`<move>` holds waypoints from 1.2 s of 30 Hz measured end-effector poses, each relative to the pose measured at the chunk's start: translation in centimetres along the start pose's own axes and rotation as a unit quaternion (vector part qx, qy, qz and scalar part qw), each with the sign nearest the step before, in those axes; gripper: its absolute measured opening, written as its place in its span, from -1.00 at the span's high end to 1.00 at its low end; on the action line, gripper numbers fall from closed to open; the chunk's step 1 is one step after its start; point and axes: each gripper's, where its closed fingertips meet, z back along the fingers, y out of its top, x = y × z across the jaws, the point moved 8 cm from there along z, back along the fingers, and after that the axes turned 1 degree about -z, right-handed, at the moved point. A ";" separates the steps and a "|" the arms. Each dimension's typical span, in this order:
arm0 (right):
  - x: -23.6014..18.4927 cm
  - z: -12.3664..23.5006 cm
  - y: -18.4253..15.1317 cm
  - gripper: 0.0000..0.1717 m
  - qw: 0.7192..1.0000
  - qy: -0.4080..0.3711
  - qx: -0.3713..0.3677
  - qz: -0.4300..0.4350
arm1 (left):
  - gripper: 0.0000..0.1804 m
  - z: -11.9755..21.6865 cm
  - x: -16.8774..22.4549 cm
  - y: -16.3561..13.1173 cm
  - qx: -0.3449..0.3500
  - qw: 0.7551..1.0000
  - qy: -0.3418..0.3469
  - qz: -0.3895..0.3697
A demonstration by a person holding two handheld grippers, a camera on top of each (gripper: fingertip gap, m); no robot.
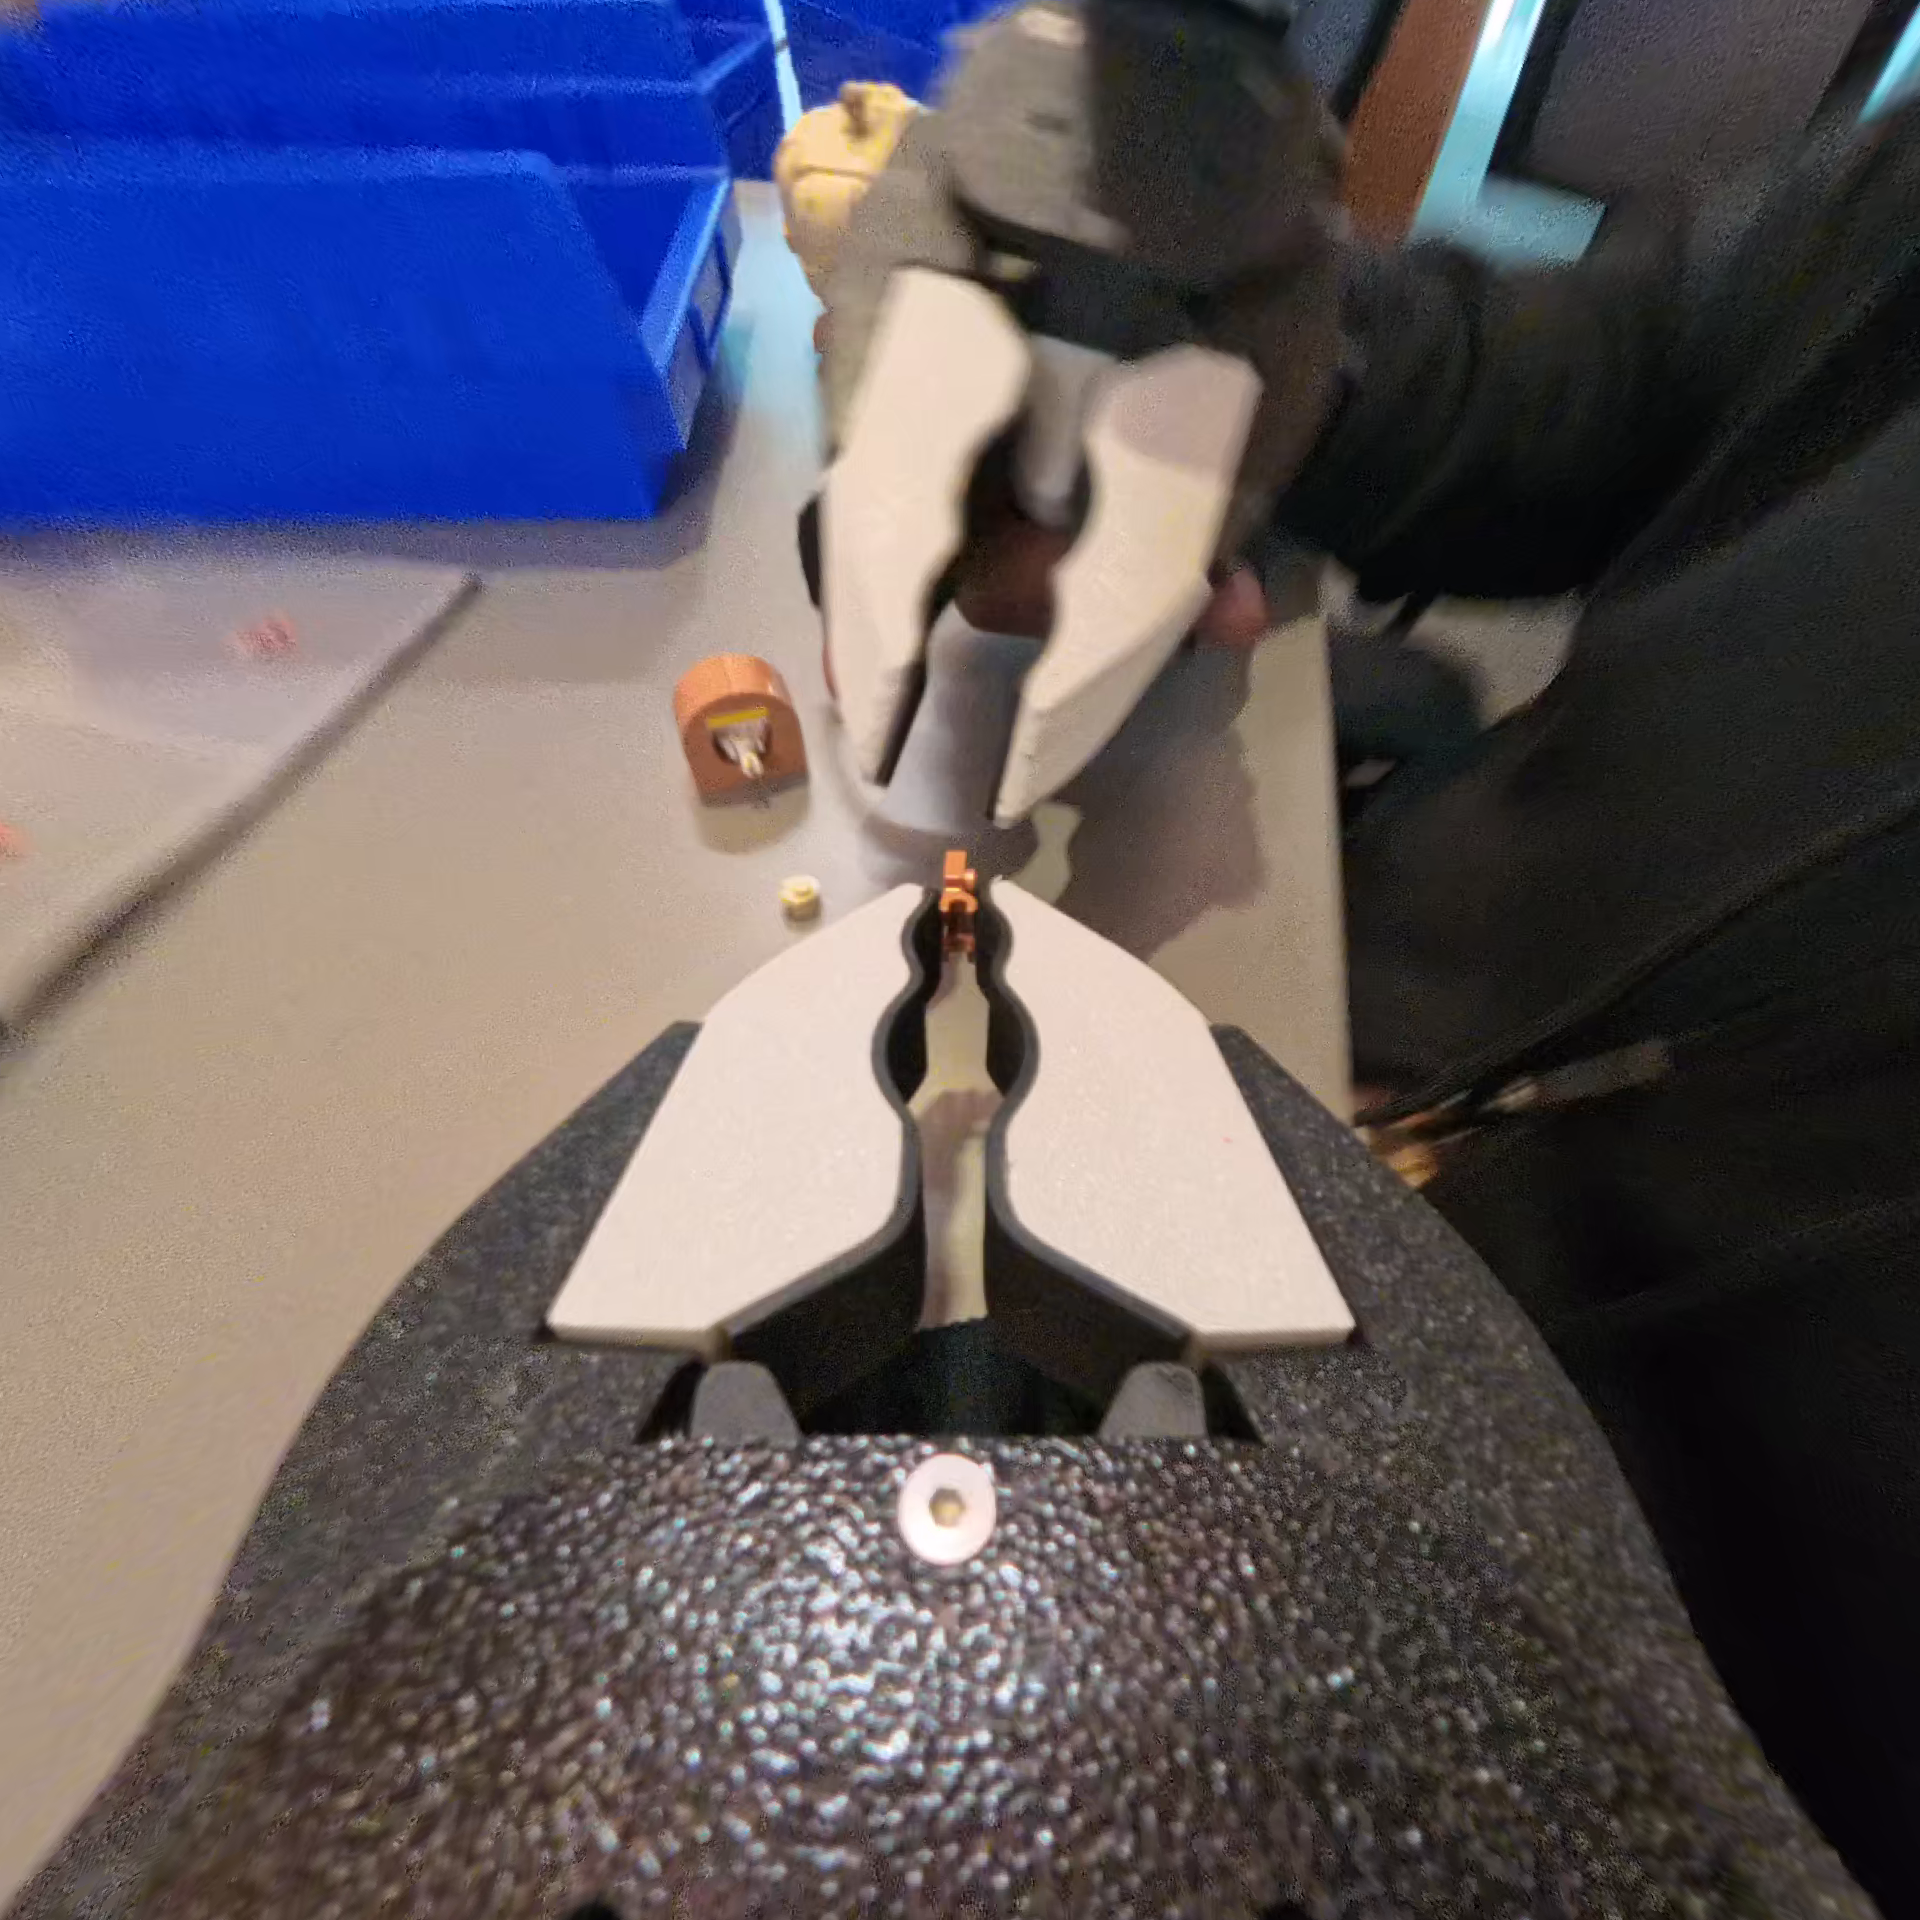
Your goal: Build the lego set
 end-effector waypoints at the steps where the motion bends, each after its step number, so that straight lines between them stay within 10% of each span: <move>1: -0.4 0.1 0.2 0.76 0.999 -0.024 0.005 0.048 | 0.94 0.3 -0.4 0.1 0.015 0.997 -0.025 0.070; 7: -2.1 -1.0 0.9 0.76 0.963 -0.138 0.017 0.230 | 0.95 0.7 -1.7 -0.1 0.075 0.954 -0.126 0.262; 20: -2.4 -2.0 1.1 0.81 0.960 -0.153 0.012 0.235 | 0.94 0.3 -1.6 -0.3 0.078 0.938 -0.146 0.305; 28: -1.5 -1.2 1.0 0.82 0.997 -0.067 0.036 0.026 | 0.76 2.2 -1.1 0.4 0.098 0.994 -0.044 0.029; 36: -1.7 -1.4 0.8 0.82 0.999 -0.013 0.039 -0.023 | 0.84 1.4 -0.4 0.0 0.063 0.989 -0.037 -0.128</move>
